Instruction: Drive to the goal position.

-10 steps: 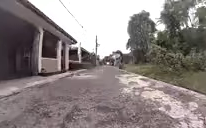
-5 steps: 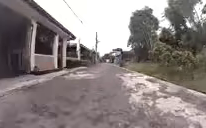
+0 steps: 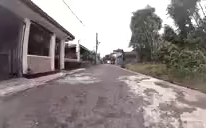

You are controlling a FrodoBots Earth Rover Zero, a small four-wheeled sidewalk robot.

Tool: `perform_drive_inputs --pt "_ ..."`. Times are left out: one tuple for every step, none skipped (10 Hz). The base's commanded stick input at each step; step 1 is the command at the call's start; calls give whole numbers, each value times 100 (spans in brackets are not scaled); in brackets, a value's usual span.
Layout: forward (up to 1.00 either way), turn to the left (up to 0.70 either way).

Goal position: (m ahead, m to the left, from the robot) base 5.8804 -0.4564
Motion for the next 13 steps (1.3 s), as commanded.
perform_drive_inputs --pt "100 0" --pt "100 0" --pt "100 0" --pt "100 0" --pt "100 0" --pt "100 0" --pt "100 0" --pt "100 0" --pt "100 0" --pt "100 0" --pt "100 0" --pt "100 0" --pt "100 0"
